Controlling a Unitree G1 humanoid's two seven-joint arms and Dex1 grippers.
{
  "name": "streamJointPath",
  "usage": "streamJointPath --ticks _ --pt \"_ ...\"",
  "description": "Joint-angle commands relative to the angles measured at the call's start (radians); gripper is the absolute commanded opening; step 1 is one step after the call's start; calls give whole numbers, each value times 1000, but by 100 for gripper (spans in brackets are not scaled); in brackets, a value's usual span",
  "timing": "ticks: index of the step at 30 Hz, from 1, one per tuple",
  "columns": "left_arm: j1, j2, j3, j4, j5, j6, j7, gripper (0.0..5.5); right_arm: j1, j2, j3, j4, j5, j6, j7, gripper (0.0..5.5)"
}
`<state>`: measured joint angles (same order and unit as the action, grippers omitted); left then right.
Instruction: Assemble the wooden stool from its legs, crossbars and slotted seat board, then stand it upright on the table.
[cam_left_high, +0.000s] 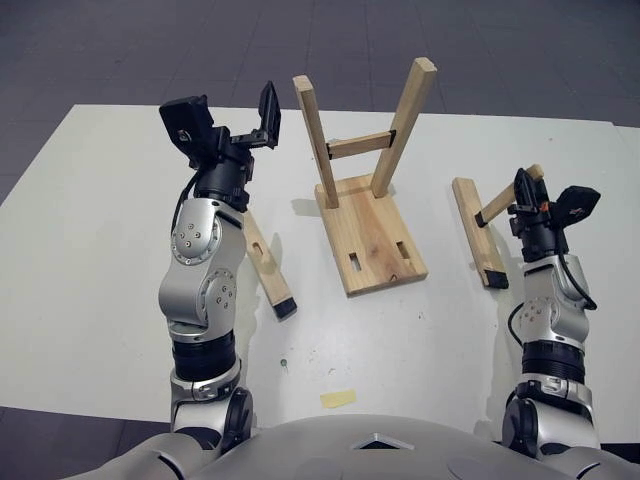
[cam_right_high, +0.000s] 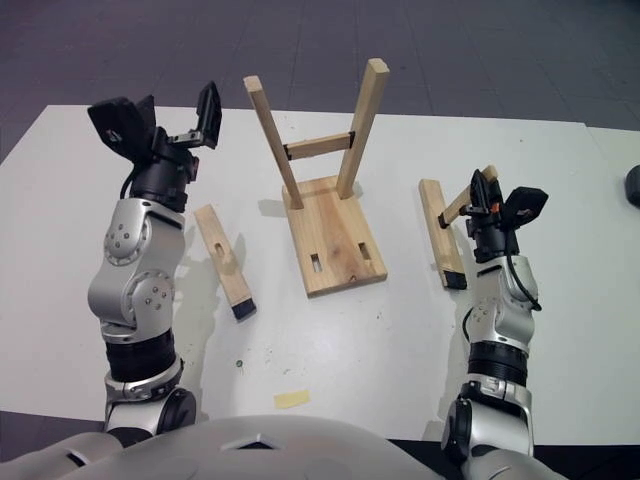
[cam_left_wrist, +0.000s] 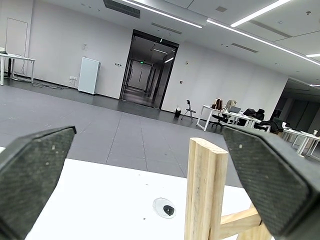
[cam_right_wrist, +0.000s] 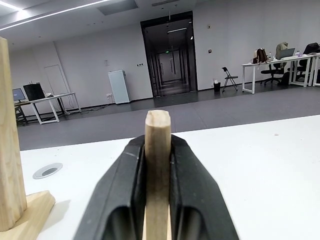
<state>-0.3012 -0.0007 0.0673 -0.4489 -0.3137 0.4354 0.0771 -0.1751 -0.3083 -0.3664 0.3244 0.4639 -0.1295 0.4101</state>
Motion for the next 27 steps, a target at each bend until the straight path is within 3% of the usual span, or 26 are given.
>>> streamJointPath --ticks 1,11,16,27 --pt "-21 -5 -7 -12 15 5 8 540 154 47 61 153 -78 80 -12 43" --pt "-35 -17 -13 -21 19 1 20 540 112 35 140 229 -150 79 -49 43" --pt "-26 -19 -9 -27 25 3 19 540 145 23 138 225 -147 75 -51 43" --pt "-44 -16 5 -2 29 -11 14 540 16 -3 128 143 -118 87 -90 43"
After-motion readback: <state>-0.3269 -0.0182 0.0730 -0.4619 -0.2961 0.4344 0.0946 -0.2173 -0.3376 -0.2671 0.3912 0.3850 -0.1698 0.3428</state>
